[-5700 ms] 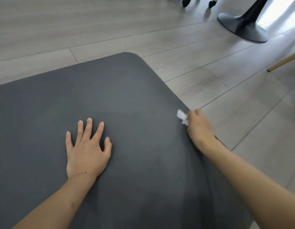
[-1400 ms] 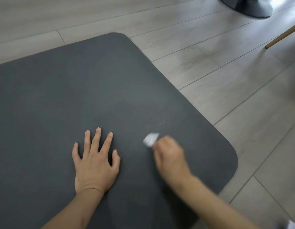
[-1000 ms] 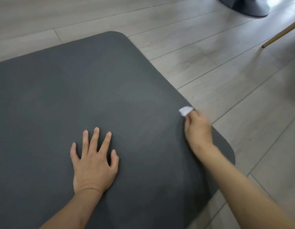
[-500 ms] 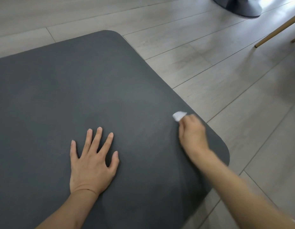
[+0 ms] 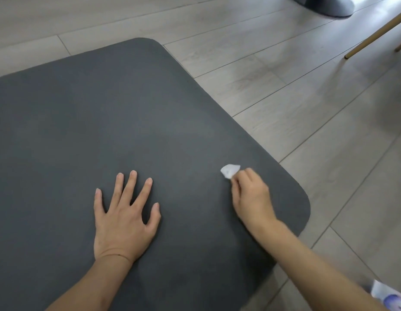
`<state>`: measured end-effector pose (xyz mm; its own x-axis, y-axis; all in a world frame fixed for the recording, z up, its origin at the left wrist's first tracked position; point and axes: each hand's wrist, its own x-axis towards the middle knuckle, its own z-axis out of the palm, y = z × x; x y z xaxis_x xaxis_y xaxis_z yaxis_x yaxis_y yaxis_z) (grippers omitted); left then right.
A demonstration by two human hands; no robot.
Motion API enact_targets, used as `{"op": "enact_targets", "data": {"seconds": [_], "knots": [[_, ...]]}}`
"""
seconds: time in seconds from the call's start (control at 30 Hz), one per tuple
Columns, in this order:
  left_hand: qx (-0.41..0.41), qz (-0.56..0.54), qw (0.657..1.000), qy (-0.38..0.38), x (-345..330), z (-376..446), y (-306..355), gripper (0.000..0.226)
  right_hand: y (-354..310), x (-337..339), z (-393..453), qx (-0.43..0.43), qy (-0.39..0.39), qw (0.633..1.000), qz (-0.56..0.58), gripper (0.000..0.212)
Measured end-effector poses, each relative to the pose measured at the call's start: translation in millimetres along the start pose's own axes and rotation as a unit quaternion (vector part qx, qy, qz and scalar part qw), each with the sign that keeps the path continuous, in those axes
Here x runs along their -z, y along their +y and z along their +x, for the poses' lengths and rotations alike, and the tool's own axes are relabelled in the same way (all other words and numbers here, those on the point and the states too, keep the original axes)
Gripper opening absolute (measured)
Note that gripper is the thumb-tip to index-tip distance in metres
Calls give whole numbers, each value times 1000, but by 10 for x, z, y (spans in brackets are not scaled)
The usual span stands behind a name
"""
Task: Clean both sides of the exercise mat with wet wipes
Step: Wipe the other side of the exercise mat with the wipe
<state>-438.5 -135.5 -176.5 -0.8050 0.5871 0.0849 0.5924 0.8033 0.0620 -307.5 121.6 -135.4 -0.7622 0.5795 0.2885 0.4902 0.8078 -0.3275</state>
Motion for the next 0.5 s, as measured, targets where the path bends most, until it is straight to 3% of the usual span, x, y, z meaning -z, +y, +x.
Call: {"op": "enact_targets", "data": {"seconds": [0.1,0.17,0.23,0.3,0.37,0.43,0.5], "knots": [[-6,-4,1000,4,8,0,3,66,-633,-8,-854,206,-125,967,79,18],[-8,-2,1000,1,13,-3,3,66,-502,-22,-743,262,-147,952,61,21],[-6,1,1000,-2,17,-5,2,67,-114,-58,-197,198,-96,975,17,23],[-6,-5,1000,0,12,9,3,66,386,-9,406,51,-37,997,-51,15],[-5,-9,1000,1,9,9,0,66,652,44,632,-67,6,996,-62,11],[-5,-10,1000,2,6,6,-3,66,399,36,403,-73,15,996,-43,8],[-6,-8,1000,0,2,12,-1,66,-106,-22,-153,34,-32,998,30,6]]}}
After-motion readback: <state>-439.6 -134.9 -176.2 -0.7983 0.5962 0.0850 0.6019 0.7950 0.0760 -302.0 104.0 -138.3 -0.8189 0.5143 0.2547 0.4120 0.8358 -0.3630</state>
